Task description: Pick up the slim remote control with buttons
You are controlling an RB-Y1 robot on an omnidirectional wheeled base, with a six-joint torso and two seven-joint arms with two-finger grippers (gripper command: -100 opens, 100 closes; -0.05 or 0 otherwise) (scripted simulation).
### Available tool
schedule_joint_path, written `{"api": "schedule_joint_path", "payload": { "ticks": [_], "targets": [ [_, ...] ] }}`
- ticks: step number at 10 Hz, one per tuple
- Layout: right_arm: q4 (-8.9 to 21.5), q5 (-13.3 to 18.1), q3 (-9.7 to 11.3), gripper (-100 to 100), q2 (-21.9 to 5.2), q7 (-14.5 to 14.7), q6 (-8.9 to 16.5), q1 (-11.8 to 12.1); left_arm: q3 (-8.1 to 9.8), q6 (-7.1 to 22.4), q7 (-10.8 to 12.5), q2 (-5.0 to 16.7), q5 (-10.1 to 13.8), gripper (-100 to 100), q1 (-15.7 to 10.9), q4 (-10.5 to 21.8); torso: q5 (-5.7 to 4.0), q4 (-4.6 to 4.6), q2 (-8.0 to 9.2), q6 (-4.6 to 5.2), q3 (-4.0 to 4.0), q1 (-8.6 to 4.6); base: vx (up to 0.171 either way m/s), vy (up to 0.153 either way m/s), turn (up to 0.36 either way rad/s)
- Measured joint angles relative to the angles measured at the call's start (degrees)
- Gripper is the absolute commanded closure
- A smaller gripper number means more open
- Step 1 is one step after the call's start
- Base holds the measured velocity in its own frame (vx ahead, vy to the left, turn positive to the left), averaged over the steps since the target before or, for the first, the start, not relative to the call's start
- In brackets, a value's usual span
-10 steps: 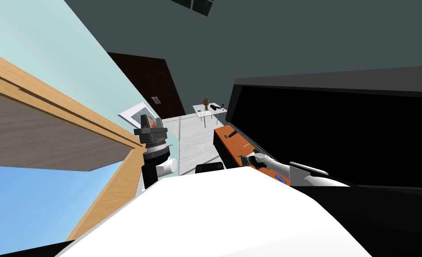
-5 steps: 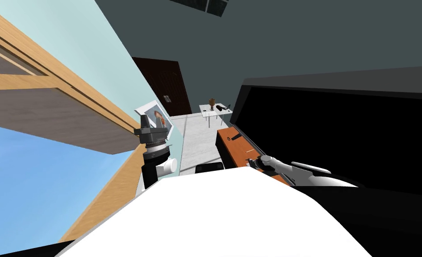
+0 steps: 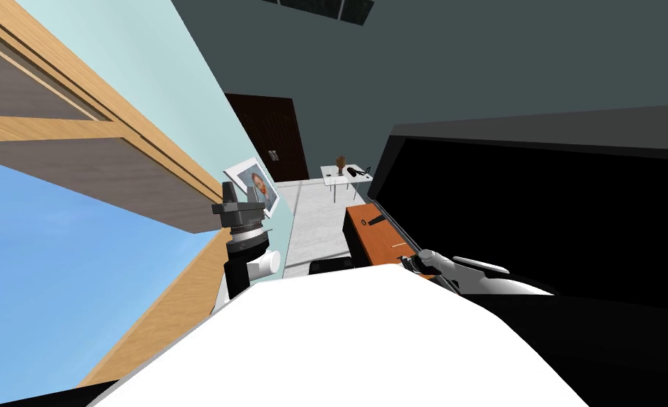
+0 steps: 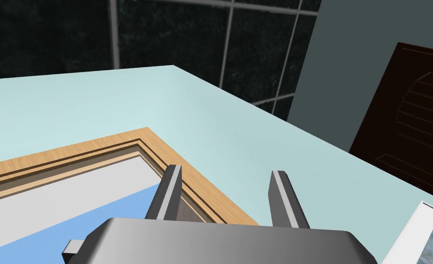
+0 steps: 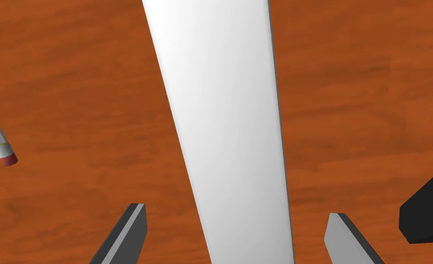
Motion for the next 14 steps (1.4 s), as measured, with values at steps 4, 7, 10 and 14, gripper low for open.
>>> {"api": "schedule_joint_path", "payload": {
  "ticks": [4, 7, 10, 14],
  "targets": [
    [-3.74, 0.95, 1.77, -100, -2.37, -2.58, 1.8, 0.89, -0.01, 0.0, 0.0, -0.01, 0.0, 0, 0.0, 0.0, 0.08, 0.01, 0.02, 0.02, 0.01, 0.43, 0.006, -0.018, 0.003],
    [-4.09, 1.41, 2.17, -100, -0.23, -3.57, 4.46, 1.88, -0.01, 0.0, 0.0, -0.01, 0.0, 0, 0.0, 0.0, 0.04, 0.01, 0.06, 0.01, 0.03, 0.31, -0.008, -0.036, 0.055],
    [-2.63, 1.17, 1.69, 100, 1.13, -2.95, 4.95, 1.96, -0.01, 0.0, 0.0, -0.01, 0.0, 0, 0.0, 0.0, 0.09, 0.01, 0.04, 0.03, 0.03, 0.45, -0.002, -0.001, 0.008],
    [-2.63, 1.19, 1.7, 0, 1.11, -2.89, 4.97, 1.92, -0.01, 0.0, 0.0, -0.01, 0.0, 0, 0.0, 0.0, 0.07, 0.0, 0.06, 0.08, 0.03, 0.45, 0.0, 0.0, 0.0]
  ]
}}
